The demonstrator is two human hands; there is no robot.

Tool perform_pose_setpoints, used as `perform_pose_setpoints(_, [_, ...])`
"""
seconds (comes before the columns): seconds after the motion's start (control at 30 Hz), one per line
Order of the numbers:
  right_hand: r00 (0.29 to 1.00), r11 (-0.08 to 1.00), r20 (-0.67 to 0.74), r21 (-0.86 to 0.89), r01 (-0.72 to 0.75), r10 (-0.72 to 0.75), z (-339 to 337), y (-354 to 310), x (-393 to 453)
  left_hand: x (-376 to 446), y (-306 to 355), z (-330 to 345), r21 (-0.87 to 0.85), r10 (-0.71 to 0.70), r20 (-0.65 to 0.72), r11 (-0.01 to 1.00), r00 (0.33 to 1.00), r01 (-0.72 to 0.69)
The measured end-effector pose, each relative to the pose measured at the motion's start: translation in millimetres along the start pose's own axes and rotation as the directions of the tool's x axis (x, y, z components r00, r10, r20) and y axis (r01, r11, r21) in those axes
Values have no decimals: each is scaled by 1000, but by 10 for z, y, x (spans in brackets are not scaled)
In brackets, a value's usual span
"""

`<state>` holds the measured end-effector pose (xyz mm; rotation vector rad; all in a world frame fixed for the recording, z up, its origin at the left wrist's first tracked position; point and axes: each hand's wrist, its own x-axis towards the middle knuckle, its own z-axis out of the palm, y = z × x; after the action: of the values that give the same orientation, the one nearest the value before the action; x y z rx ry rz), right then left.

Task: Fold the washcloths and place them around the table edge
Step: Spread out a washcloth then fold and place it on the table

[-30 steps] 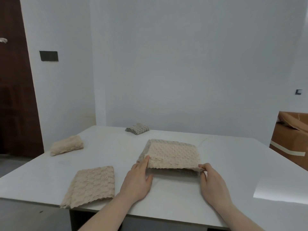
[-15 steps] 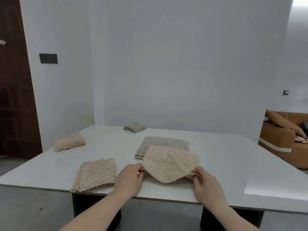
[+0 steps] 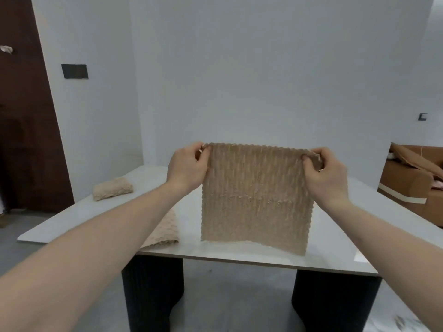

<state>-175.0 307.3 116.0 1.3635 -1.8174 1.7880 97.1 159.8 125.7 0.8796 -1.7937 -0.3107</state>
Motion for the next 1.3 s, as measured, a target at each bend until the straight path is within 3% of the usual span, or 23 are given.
perform_pose_setpoints(0.1, [1000,999,5,-28,-22,23,101,16,98,106,38,48,23,-50,-24,998,998,51])
perform_pose_setpoints(0.23, [992,984,80,-156,-82,96,238,212,141,139,-70,198,11,-223,115,975,968,223])
perform_pose_setpoints(0.37, [976,958,125,-248,-141,176,301,480,93,86,-232,352,6,-358,340,925,870,379])
perform_pose_setpoints(0.47, [964,944,168,-294,-152,207,334,644,69,47,-368,463,60,-393,437,910,809,410])
perform_pose_setpoints(1.1, [948,970,268,-212,-119,174,647,986,52,108,-683,863,16,-427,380,890,820,456])
perform_pose_setpoints(1.3, [903,962,394,-263,-72,175,455,1047,-135,-86,-752,759,71,-441,394,889,806,452])
